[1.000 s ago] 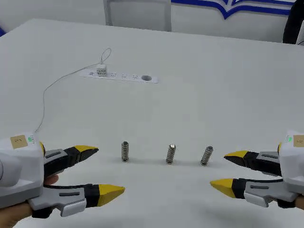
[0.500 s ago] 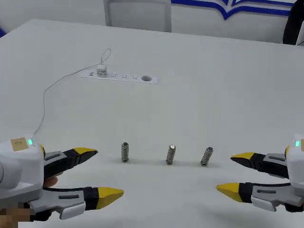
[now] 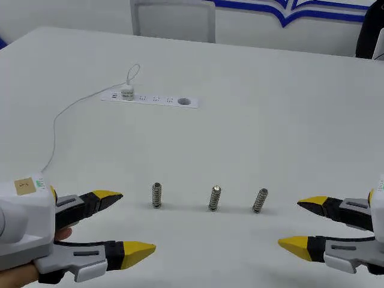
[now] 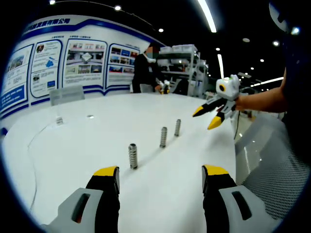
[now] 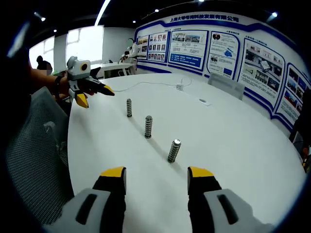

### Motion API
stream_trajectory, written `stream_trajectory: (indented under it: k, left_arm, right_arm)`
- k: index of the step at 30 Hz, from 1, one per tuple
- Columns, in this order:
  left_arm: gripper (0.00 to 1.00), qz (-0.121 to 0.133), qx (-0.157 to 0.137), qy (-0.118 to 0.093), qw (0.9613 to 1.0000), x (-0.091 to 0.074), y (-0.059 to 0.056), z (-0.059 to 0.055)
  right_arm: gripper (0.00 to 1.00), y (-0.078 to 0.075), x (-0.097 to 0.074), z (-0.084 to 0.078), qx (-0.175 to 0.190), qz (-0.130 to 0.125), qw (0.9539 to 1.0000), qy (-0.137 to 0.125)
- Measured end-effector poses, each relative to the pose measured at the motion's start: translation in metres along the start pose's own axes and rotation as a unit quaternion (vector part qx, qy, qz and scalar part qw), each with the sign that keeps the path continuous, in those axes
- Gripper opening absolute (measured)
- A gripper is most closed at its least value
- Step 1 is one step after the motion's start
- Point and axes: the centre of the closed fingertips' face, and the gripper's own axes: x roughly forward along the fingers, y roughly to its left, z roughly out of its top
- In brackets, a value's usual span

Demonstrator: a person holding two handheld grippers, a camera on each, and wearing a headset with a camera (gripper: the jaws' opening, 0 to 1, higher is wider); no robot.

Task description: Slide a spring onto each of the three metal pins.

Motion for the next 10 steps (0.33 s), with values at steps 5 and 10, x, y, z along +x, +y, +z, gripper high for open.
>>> stream_trajectory:
  k: [5,10]
  left_arm:
    - [0.71,0.0,0.0,0.0,1.0,0.0,0.0004,-0.0007]
    - [0.71,0.001,-0.001,0.0,1.0,0.0,0.0011,-0.0008]
  right_arm:
    - [0.52,-0.0001,-0.0001,0.0001,0.003,-0.001,1.0,-0.001]
    - [0.53,-0.0001,0.0004,-0.0001,0.004,-0.002,1.0,-0.002]
